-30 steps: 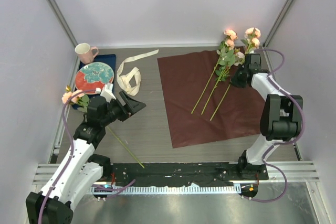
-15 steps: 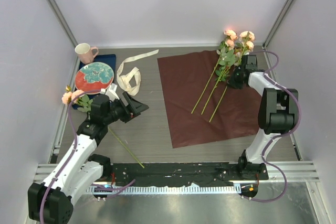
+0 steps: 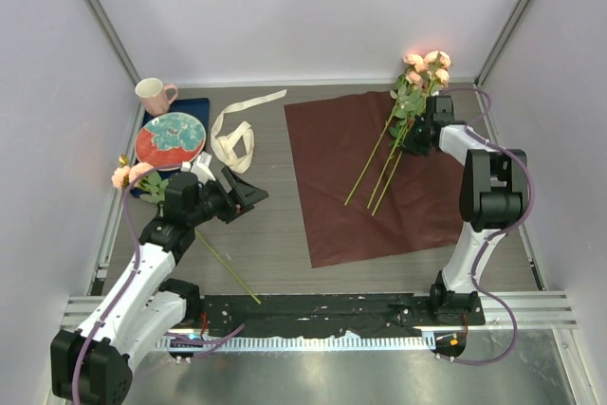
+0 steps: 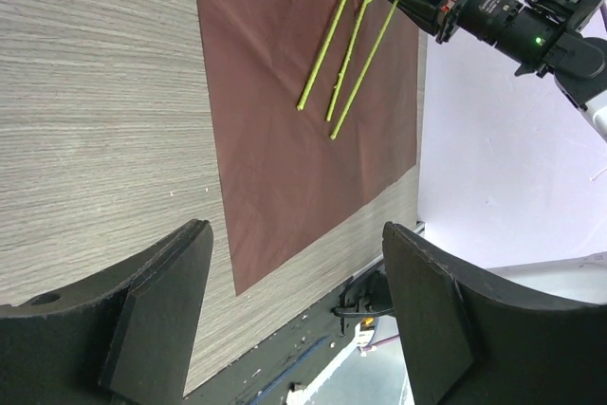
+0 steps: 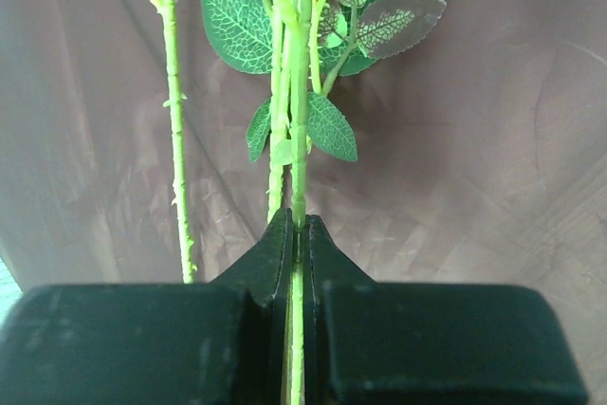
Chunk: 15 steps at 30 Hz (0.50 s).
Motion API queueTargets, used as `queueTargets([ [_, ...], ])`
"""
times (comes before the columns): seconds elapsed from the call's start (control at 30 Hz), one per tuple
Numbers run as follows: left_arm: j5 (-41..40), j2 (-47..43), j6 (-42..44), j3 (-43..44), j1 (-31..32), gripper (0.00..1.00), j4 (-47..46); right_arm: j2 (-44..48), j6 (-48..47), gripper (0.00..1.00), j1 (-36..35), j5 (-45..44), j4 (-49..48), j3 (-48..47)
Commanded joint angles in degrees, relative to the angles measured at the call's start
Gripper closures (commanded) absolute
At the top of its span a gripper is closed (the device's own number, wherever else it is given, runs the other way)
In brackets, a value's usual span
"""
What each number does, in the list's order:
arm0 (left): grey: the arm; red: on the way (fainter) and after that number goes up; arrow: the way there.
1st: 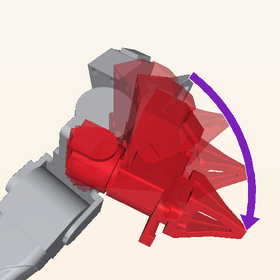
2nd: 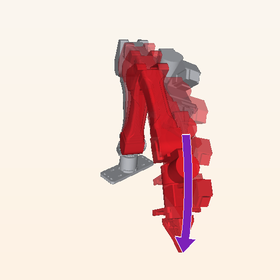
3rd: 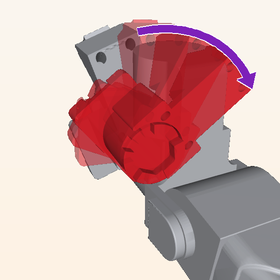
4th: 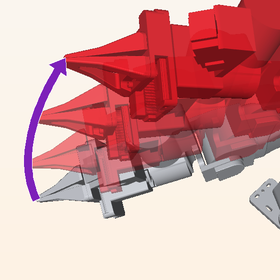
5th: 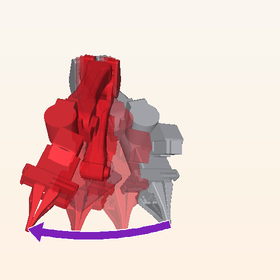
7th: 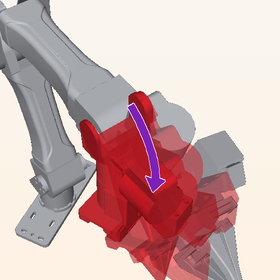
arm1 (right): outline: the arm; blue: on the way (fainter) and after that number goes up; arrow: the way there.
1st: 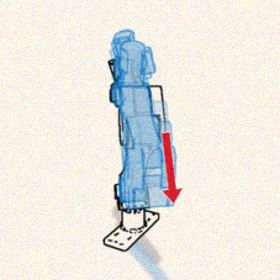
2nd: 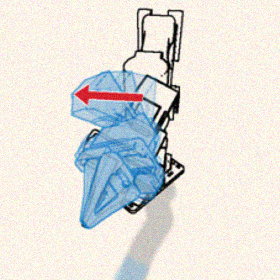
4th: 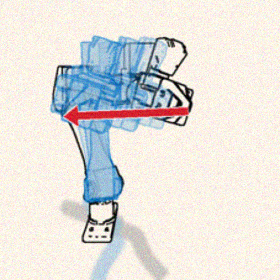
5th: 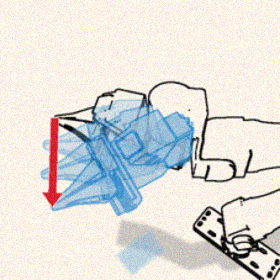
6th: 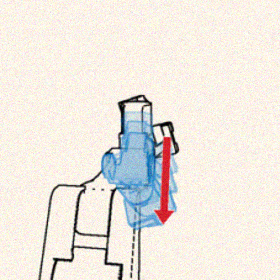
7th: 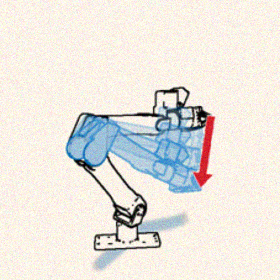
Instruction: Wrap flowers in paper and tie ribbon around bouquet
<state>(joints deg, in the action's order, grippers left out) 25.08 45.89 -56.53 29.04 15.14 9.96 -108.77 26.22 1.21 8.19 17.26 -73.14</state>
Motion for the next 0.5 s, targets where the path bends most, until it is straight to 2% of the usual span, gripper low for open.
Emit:
queueTargets([
  [0.0,0.1,-0.6,0.3,0.1,0.0,0.24,-0.4,-1.0,0.0,0.97,-0.2,-1.1,-2.8,-2.4],
  [0.23,0.1,-1.0,1.6,0.7,0.0,0.24,1.6,-1.3,0.3,0.85,-0.2,-2.0,-2.2,-1.9],
  [0.37,0.2,-0.6,0.7,0.4,0.0,0.24,0.9,-0.3,0.3,0.69,-0.2,-2.0,-2.1,-1.2],
  [0.43,0.5,-1.1,0.6,0.5,0.1,0.24,1.5,0.3,0.2,0.64,-0.2,-2.2,-1.5,-1.1],
  [0.47,0.3,-1.4,0.9,0.5,0.0,0.24,2.0,0.6,0.1,0.58,-0.2,-2.5,-1.4,-1.0],
])
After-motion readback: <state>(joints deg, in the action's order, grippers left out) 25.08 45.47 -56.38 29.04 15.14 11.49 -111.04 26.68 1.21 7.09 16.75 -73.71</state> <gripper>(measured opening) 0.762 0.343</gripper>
